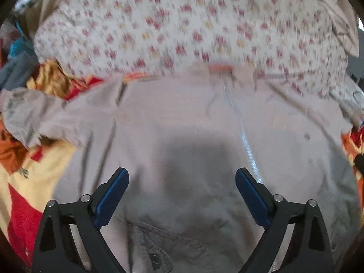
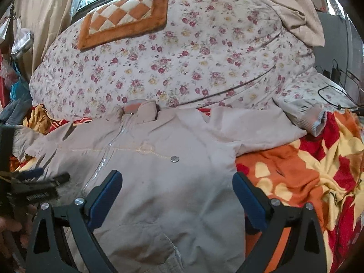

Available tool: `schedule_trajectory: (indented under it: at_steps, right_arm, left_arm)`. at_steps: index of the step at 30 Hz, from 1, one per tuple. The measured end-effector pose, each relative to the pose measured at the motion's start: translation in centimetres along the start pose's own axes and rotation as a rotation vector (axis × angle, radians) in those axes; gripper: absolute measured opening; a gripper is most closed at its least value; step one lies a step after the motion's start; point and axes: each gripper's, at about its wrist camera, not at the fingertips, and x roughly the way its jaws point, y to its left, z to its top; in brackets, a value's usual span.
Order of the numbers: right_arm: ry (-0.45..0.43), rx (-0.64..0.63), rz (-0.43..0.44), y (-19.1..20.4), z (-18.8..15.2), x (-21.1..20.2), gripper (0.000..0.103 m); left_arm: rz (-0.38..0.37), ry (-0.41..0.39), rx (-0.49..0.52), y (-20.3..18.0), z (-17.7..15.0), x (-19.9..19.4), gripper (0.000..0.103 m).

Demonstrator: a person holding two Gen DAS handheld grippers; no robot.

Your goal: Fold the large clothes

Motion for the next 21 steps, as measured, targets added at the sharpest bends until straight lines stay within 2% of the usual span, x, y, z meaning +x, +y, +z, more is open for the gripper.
schedule_trajectory:
  at_steps: [6,8,15,21]
  right_arm:
    - [0.006,-0.012,0.001,0.2,-0.2,0.0,0.1]
    - [0.005,-0.014,-0.002,0.4,-0.3,-0.1,0.1]
    - [-0.02,-0.022,0.003,0.4,-0.5,-0.7,0.1]
    - [-0.014,-0.032,0.001,0.6,-0.4,-0.7,0.1]
  left_arm:
    - [0.086,-0.197,0.069,-1.2,0.4,-4.5,0.092]
    - [0.091,-0.236,0.064,-1.1,0.7,-5.6,0.092]
    - [0.115,-0.261,0.089,-1.2,0.5,-7.0,0.092]
    - [0.087,-0.206,0.091,-1.1,0.0,-5.3,0.092]
